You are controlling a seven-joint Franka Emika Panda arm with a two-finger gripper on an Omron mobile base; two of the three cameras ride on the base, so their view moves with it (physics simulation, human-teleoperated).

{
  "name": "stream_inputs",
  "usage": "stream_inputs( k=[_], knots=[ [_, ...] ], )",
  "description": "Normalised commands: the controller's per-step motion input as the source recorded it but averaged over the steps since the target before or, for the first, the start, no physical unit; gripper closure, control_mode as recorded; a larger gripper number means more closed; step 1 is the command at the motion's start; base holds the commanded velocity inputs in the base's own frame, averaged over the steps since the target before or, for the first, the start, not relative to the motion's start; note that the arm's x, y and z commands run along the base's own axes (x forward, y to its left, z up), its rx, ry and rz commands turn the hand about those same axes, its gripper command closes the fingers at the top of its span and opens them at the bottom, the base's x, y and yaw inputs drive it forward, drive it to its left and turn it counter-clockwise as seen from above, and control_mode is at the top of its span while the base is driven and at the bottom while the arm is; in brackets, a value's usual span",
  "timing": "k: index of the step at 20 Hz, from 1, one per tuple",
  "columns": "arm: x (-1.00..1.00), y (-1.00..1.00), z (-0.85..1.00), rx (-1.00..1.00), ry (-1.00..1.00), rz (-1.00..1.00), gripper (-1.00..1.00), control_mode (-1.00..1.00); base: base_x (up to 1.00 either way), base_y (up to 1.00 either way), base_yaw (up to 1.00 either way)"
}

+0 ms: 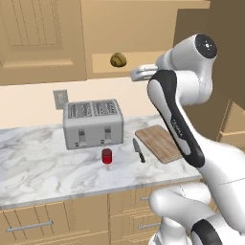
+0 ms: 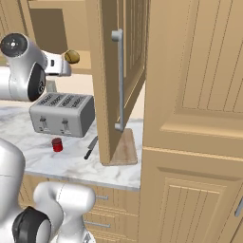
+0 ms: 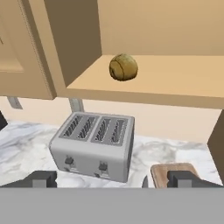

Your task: Pick the bread, place it on the cutting board, pick the jam, place it on the counter, and close the cabinet.

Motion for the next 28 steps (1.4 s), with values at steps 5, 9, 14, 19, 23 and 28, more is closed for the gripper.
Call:
stream_inputs(
  k=[5,9,14,19,23,28],
  knots=[
    [0.4,-0.05,0.02,0.0,0.0,0.0,-1.0,-1.0,0.0,0.0,0.0],
    [0.5,-0.01,0.04,0.0,0.0,0.0,-1.0,-1.0,0.0,0.0,0.0],
    [0.47,0.0,0.08,0.0,0.0,0.0,-1.0,-1.0,0.0,0.0,0.0],
    [0.37,0.0,0.03,0.0,0.0,0.0,-1.0,-1.0,0.0,0.0,0.0],
    [0.28,0.0,0.0,0.0,-0.03,0.01,-1.0,-1.0,0.0,0.0,0.0],
    [0.33,0.0,0.0,0.0,0.0,0.0,-1.0,-1.0,0.0,0.0,0.0]
  ],
)
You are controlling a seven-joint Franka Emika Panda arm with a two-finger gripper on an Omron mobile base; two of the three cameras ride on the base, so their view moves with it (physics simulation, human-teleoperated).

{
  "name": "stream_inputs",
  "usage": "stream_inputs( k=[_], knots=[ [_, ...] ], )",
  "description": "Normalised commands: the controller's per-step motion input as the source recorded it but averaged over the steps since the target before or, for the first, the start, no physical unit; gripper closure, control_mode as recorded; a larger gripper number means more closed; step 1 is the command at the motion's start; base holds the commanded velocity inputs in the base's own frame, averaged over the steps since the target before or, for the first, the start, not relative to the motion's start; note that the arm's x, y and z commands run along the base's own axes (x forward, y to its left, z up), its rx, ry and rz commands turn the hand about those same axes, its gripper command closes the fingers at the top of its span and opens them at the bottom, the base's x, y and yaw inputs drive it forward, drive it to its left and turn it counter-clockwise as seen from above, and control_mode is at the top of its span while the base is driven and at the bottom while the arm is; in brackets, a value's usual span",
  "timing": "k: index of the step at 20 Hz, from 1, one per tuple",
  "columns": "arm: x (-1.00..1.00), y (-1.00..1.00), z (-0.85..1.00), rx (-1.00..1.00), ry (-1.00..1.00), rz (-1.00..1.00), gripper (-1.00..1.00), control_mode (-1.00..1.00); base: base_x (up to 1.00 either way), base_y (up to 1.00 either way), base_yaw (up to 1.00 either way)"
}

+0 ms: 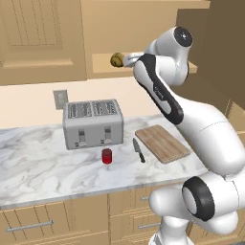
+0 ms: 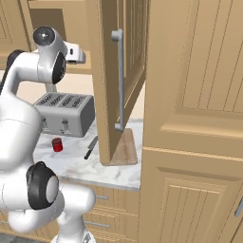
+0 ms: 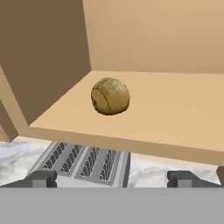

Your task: Pick the bread, place it on the cutting board, pick the jam, place it on the counter, and close the cabinet.

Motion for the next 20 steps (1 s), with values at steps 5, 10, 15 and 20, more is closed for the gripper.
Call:
stream_inputs(
  k=[5,10,15,20],
  knots=[
    [0.4,0.0,0.0,0.0,0.0,0.02,-1.0,-1.0,0.0,0.0,0.0],
    [0.32,0.09,0.0,0.0,0.0,0.01,-1.0,-1.0,0.0,0.0,0.0],
    [0.27,0.2,0.0,-0.01,0.0,0.01,-1.0,-1.0,0.0,0.0,0.0],
    [0.22,0.13,0.0,0.0,0.0,0.01,-1.0,-1.0,0.0,0.0,0.0]
  ],
)
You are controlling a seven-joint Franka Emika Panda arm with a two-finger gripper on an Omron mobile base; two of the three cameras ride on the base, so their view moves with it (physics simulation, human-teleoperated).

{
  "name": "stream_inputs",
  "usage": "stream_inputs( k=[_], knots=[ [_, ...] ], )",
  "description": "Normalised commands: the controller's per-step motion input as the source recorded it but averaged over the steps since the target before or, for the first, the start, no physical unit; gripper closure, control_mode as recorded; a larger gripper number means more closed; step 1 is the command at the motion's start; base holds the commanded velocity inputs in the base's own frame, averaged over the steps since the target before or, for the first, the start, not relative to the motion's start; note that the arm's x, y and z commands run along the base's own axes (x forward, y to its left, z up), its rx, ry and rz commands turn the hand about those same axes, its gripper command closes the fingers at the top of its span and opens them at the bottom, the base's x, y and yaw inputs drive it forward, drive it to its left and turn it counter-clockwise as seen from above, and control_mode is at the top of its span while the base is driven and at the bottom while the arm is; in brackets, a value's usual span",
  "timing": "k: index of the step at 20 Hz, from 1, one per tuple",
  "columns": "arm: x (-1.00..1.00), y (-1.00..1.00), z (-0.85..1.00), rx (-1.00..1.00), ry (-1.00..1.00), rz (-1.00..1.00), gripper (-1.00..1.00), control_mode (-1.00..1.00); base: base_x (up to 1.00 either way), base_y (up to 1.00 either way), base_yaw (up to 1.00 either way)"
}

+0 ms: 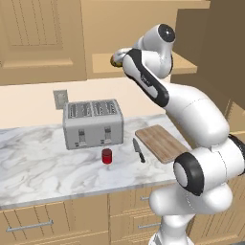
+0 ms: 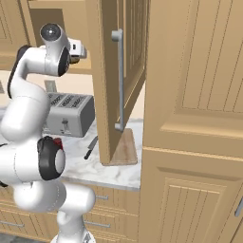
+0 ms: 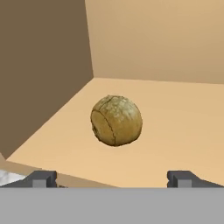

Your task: Pick the bread, place it on the cutting board, pick the jam, place it on the counter, and close the cabinet.

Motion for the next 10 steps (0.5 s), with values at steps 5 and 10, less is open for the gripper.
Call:
stream_inputs(
  k=[5,10],
  knots=[
    [0.28,0.03,-0.01,0.0,0.0,0.01,-1.0,-1.0,0.0,0.0,0.0],
    [0.23,0.01,-0.11,0.0,0.0,0.01,-1.0,-1.0,0.0,0.0,0.0]
  ],
)
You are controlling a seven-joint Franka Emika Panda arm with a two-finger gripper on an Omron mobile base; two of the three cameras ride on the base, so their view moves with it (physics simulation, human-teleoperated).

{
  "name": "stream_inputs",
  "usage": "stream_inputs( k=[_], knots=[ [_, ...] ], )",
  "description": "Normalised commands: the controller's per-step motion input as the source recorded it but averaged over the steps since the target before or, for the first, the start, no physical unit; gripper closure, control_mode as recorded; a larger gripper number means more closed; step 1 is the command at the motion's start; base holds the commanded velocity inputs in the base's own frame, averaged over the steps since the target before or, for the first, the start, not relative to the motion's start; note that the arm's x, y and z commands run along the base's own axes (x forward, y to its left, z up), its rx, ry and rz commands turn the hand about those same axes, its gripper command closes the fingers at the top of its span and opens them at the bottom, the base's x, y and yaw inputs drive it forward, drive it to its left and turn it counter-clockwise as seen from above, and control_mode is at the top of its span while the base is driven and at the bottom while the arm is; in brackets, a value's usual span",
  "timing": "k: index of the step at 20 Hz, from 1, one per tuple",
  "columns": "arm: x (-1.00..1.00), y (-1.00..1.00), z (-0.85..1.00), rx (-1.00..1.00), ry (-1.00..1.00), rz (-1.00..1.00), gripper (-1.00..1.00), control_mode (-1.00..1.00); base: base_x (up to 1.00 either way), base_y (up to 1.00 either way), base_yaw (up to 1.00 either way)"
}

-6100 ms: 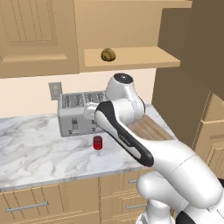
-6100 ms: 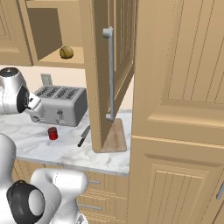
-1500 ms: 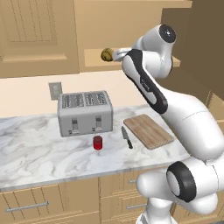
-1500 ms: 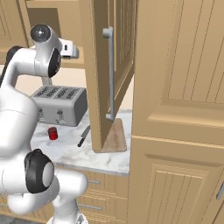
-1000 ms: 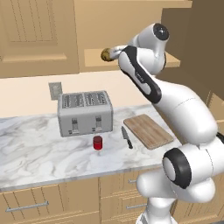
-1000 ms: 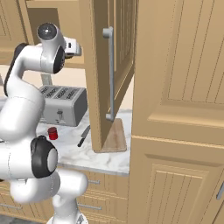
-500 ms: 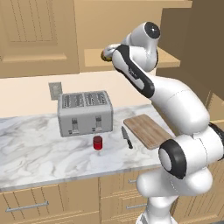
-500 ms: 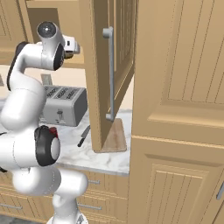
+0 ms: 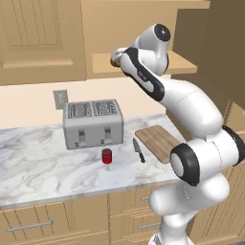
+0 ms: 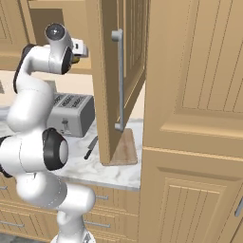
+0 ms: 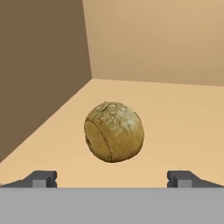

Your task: Pick the bread, place it on the cutting board, pick the jam, place it on the counter, and close the cabinet.

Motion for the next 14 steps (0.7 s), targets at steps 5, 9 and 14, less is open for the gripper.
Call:
stream_inputs(
  k=[5,9,14],
  knots=[
    [0.2,0.01,-0.08,0.0,0.0,0.0,-1.0,-1.0,0.0,0.0,0.0],
    [0.23,0.03,-0.07,0.0,0.0,0.0,-1.0,-1.0,0.0,0.0,0.0],
    [0.32,0.12,-0.16,-0.01,0.0,0.0,-1.0,-1.0,0.0,0.0,0.0]
  ],
)
